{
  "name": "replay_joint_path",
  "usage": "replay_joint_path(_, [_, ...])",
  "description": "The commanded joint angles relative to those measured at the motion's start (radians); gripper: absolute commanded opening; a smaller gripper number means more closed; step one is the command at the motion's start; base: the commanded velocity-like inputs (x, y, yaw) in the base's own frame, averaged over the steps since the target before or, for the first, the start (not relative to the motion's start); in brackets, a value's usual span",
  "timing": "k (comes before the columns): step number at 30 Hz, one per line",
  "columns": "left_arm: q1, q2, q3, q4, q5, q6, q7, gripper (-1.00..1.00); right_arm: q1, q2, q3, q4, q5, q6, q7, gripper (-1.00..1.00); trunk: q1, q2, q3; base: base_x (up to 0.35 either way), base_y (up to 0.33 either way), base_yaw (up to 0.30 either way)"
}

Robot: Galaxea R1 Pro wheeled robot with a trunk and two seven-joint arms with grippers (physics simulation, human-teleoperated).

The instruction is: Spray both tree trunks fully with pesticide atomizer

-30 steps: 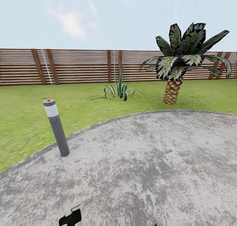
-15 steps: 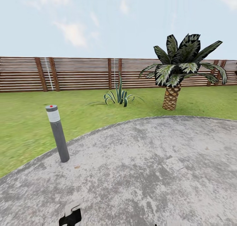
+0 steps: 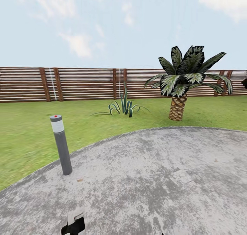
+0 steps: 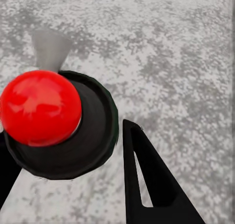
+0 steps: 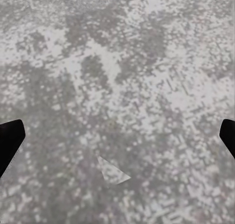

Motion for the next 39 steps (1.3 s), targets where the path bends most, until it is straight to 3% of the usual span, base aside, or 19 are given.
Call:
replay_joint_path(1, [0.000, 0.000, -0.008, 0.001, 0.007, -0.003, 0.005, -1.00, -0.001, 0.001, -0.003, 0.001, -0.001, -0.004, -0.001, 1.00, -0.001, 0.000, 0.003, 0.000, 0.000, 0.000])
replay_joint_path(35, [-0.001, 0.000, -0.007, 0.001, 0.007, -0.003, 0.006, -1.00, -0.001, 0.002, -0.003, 0.001, -0.001, -0.004, -0.001, 1.00, -0.016, 0.008, 0.134, 0.000, 0.000, 0.000])
replay_joint_path(39, [-0.001, 0.000, -0.008, 0.000, 0.007, -0.003, 0.007, -1.00, -0.001, 0.002, -0.002, 0.001, -0.001, -0.004, 0.000, 1.00, -0.031, 0.036, 0.147, 0.000, 0.000, 0.000])
